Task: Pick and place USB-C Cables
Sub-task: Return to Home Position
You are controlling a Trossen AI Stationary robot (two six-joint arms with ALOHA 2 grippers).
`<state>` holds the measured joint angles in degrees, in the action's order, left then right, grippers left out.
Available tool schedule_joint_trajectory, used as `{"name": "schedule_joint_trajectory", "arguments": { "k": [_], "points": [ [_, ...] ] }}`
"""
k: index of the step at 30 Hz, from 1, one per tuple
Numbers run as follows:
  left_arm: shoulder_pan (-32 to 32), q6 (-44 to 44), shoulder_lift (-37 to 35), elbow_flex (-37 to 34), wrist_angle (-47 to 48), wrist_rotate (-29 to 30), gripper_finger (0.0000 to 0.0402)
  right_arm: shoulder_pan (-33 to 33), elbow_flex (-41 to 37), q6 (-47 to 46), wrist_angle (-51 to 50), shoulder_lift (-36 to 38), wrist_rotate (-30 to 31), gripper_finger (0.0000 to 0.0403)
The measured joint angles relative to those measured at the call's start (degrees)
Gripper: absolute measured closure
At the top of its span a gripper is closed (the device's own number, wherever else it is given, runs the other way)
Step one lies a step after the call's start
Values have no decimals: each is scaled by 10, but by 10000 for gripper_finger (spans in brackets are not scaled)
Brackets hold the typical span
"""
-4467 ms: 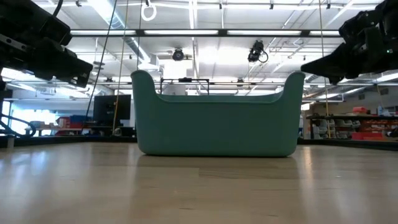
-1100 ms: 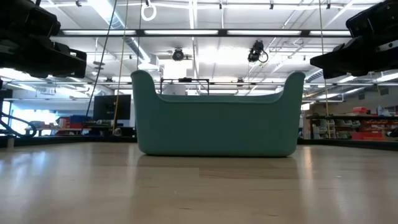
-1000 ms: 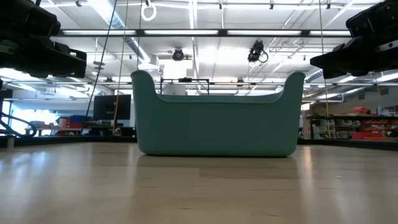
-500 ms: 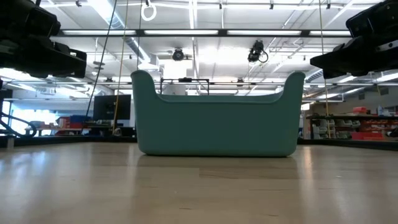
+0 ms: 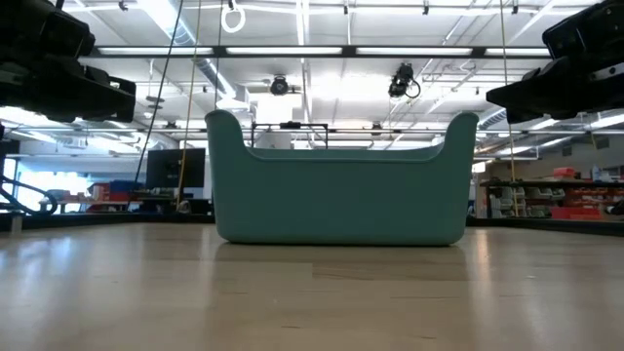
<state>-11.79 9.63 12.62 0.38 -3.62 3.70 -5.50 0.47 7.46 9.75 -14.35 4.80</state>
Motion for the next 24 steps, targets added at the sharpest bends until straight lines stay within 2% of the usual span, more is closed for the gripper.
{"name": "schedule_joint_trajectory", "arguments": {
  "k": [24],
  "points": [
    [0, 0, 0, 0, 0, 0, 384, 0, 0, 0, 0, 0, 0, 391]
  ]
}}
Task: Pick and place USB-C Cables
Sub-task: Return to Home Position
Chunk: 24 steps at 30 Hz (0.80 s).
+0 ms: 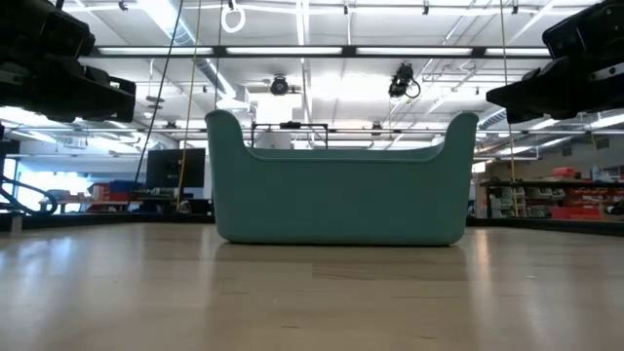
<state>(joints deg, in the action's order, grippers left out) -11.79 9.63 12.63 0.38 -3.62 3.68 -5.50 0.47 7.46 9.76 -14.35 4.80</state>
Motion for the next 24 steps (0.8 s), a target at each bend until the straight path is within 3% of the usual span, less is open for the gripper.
{"name": "schedule_joint_trajectory", "arguments": {
  "k": [24],
  "points": [
    [0, 0, 0, 0, 0, 0, 385, 0, 0, 0, 0, 0, 0, 391]
  ]
}}
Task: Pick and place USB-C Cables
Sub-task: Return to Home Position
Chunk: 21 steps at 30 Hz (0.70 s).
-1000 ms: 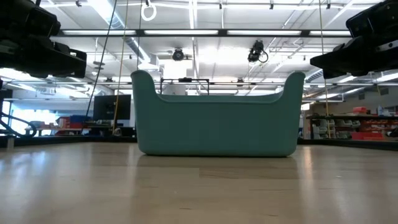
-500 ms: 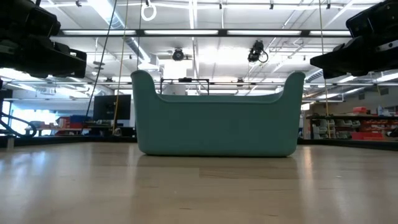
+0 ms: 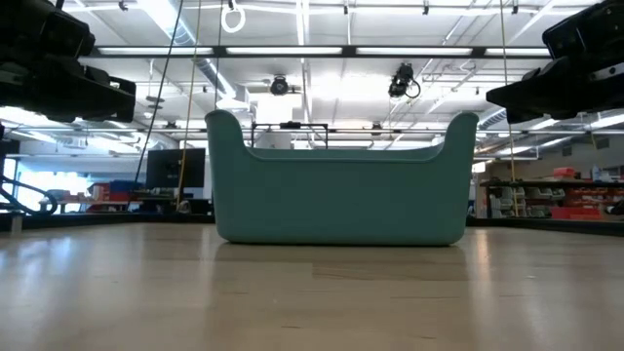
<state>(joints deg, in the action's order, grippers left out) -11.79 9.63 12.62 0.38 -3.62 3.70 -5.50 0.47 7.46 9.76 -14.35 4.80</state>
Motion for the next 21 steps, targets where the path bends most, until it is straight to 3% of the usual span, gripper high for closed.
{"name": "schedule_joint_trajectory", "arguments": {
  "k": [21],
  "points": [
    [0, 0, 0, 0, 0, 0, 383, 0, 0, 0, 0, 0, 0, 391]
  ]
}}
